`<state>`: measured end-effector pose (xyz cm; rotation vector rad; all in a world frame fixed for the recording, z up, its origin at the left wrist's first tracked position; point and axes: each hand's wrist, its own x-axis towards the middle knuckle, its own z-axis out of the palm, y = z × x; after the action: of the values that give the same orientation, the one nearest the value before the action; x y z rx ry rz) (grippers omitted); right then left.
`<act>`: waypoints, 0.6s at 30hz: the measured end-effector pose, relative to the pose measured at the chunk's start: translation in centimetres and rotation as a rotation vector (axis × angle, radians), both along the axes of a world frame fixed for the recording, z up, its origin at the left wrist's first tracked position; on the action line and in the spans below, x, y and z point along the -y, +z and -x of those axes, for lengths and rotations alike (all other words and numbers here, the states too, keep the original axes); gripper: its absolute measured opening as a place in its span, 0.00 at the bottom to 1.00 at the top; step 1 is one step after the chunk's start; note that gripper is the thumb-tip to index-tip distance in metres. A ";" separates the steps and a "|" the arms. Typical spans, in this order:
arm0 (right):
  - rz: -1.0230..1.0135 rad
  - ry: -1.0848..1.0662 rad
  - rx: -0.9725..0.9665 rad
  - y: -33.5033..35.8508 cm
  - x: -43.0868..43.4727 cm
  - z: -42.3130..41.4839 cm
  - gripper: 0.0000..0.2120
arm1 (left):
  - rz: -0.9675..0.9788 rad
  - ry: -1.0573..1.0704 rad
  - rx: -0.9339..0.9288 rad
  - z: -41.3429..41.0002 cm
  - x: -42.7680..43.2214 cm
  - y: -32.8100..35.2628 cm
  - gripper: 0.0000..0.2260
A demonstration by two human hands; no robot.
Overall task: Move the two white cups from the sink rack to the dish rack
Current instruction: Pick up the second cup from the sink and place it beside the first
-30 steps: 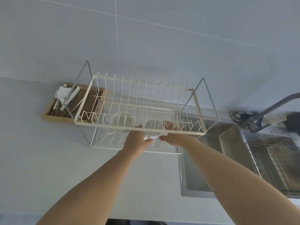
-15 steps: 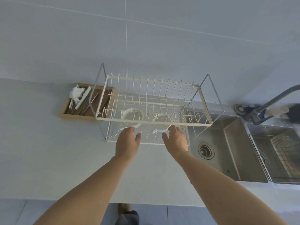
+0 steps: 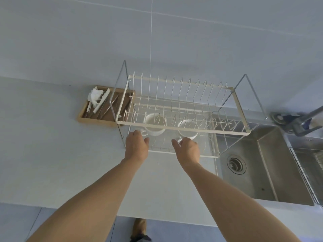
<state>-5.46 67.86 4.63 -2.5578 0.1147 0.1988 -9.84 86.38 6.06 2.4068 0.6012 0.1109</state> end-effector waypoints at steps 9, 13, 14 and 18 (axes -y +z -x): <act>-0.014 -0.096 0.012 -0.5 -1.8 -0.9 0.21 | 0.076 -0.022 0.145 -1.7 -2.0 -1.4 0.09; 0.012 -0.085 0.029 0.1 -2.0 -0.7 0.20 | 0.093 -0.042 0.154 -1.8 -2.3 -1.9 0.11; 0.015 -0.075 0.032 0.2 -2.0 -0.6 0.19 | 0.098 -0.050 0.152 -1.7 -2.2 -2.0 0.12; 0.032 -0.069 0.027 0.6 -1.5 -0.1 0.17 | 0.124 -0.072 0.130 -1.0 -1.1 -2.1 0.16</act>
<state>-5.32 69.33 5.20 -2.5823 0.1971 0.1374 -8.79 87.49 4.01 2.2778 0.4478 0.1922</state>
